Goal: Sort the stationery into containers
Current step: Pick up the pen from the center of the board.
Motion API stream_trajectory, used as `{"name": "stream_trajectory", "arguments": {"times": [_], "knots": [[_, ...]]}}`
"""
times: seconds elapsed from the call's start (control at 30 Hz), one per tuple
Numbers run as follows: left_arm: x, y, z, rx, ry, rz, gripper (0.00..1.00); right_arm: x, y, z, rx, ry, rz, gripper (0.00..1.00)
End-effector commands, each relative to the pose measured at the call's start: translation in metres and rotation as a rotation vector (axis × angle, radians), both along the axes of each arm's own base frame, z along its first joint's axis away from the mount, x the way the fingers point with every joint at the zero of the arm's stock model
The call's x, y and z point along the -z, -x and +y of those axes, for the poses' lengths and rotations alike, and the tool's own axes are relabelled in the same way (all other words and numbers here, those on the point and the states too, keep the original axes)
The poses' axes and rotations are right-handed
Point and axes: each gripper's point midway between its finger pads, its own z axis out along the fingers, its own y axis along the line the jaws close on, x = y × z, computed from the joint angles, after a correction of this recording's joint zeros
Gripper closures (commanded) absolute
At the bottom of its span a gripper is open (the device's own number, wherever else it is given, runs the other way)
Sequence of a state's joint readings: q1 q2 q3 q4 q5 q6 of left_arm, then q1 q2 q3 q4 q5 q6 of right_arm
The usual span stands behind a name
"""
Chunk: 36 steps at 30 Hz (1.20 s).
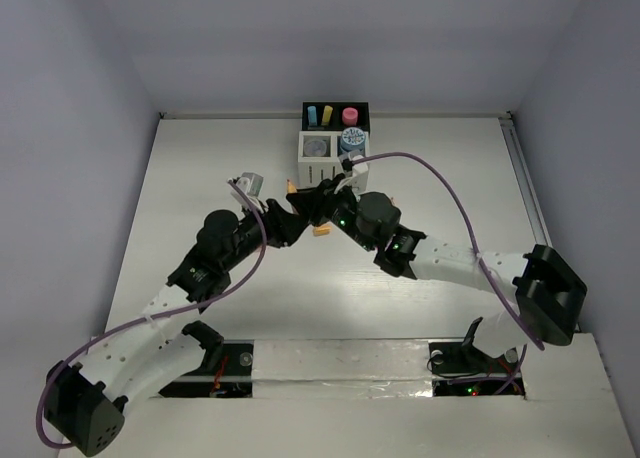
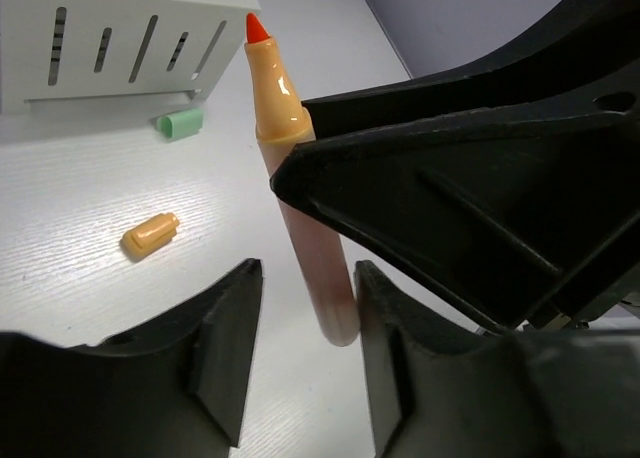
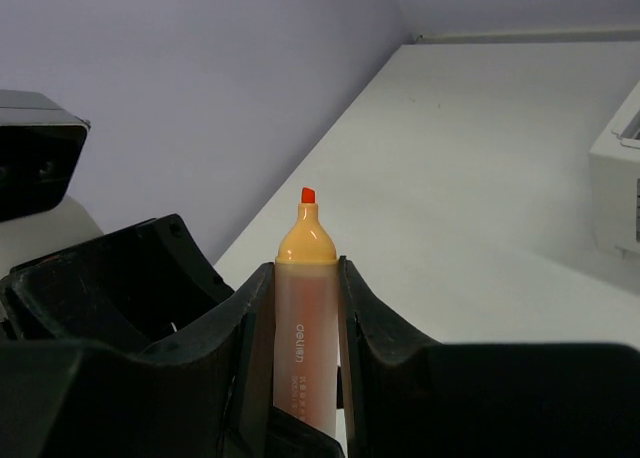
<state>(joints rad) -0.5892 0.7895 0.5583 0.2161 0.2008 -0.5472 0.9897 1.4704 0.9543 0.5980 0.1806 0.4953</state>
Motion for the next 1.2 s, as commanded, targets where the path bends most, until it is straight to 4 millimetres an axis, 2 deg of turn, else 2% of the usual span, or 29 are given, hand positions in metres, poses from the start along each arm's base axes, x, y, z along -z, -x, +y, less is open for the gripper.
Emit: {"name": "stream_trajectory", "arguments": {"times": [0.0, 0.13, 0.23, 0.27, 0.3, 0.33, 0.43, 0.5, 0.53, 0.57, 0.63, 0.67, 0.7, 0.73, 0.77, 0.8, 0.83, 0.87, 0.9, 0.93, 1.0, 1.03, 1.1, 1.17], "knots": [[-0.045, -0.007, -0.001, -0.020, 0.075, -0.122, 0.65, -0.031, 0.010, 0.011, -0.049, -0.095, -0.044, 0.98], [-0.054, -0.011, 0.002, -0.052, 0.104, -0.151, 0.71, -0.026, 0.014, 0.012, -0.068, -0.095, -0.029, 0.98], [-0.056, -0.013, 0.003, -0.065, 0.125, -0.171, 0.76, -0.014, 0.015, 0.013, -0.078, -0.090, 0.003, 0.98], [-0.052, -0.013, 0.003, -0.063, 0.124, -0.166, 0.80, -0.011, 0.016, 0.015, -0.085, -0.091, 0.012, 0.99], [-0.051, -0.013, 0.003, -0.065, 0.123, -0.168, 0.95, -0.007, 0.017, 0.016, -0.092, -0.092, 0.024, 0.99], [-0.051, -0.013, 0.004, -0.066, 0.120, -0.167, 1.00, -0.004, 0.017, 0.016, -0.091, -0.091, 0.032, 0.99], [-0.044, -0.010, 0.006, -0.061, 0.101, -0.166, 1.00, -0.006, 0.018, 0.008, -0.074, -0.094, 0.039, 0.97], [-0.035, -0.004, 0.008, -0.051, 0.084, -0.168, 1.00, -0.003, 0.020, 0.001, -0.059, -0.067, 0.047, 0.82], [-0.032, -0.001, 0.009, -0.047, 0.085, -0.169, 1.00, -0.014, 0.023, -0.005, -0.059, -0.066, 0.030, 0.73], [-0.017, 0.002, 0.010, -0.042, 0.074, -0.153, 1.00, -0.016, 0.026, -0.008, -0.064, -0.053, 0.029, 0.58], [-0.017, 0.014, 0.008, -0.003, 0.109, -0.175, 1.00, -0.023, 0.029, -0.025, -0.067, -0.027, 0.025, 0.46], [-0.002, 0.018, 0.008, 0.014, 0.107, -0.159, 1.00, -0.019, 0.031, -0.033, -0.066, -0.007, 0.030, 0.40], [-0.004, 0.028, 0.005, 0.056, 0.135, -0.175, 1.00, -0.010, 0.033, -0.041, -0.064, 0.029, 0.049, 0.37], [-0.010, 0.033, 0.003, 0.083, 0.167, -0.211, 1.00, -0.009, 0.033, -0.050, -0.066, 0.043, 0.051, 0.36], [0.004, 0.041, 0.000, 0.119, 0.166, -0.197, 1.00, -0.012, 0.040, -0.062, -0.069, 0.060, 0.029, 0.34], [0.003, 0.044, 0.000, 0.134, 0.179, -0.208, 1.00, 0.000, 0.045, -0.069, -0.074, 0.109, 0.050, 0.34], [0.006, 0.048, -0.001, 0.149, 0.187, -0.219, 1.00, 0.003, 0.046, -0.078, -0.055, 0.144, 0.028, 0.33], [0.006, 0.051, -0.002, 0.166, 0.196, -0.231, 1.00, -0.003, 0.049, -0.092, -0.041, 0.150, 0.006, 0.34], [0.003, 0.058, -0.005, 0.208, 0.208, -0.247, 1.00, 0.016, 0.053, -0.101, -0.033, 0.218, 0.036, 0.34], [-0.006, 0.066, -0.008, 0.245, 0.239, -0.285, 1.00, 0.021, 0.052, -0.110, -0.004, 0.249, 0.038, 0.35], [-0.012, 0.077, -0.012, 0.307, 0.259, -0.310, 1.00, 0.032, 0.048, -0.125, 0.016, 0.338, 0.012, 0.37], [-0.019, 0.082, -0.012, 0.327, 0.279, -0.336, 1.00, 0.045, 0.048, -0.132, 0.009, 0.411, 0.046, 0.37], [-0.029, 0.093, -0.014, 0.382, 0.311, -0.351, 1.00, 0.060, 0.039, -0.141, -0.010, 0.509, 0.060, 0.34], [-0.045, 0.103, -0.014, 0.415, 0.349, -0.378, 1.00, 0.071, 0.038, -0.133, -0.093, 0.566, 0.061, 0.34]]}}
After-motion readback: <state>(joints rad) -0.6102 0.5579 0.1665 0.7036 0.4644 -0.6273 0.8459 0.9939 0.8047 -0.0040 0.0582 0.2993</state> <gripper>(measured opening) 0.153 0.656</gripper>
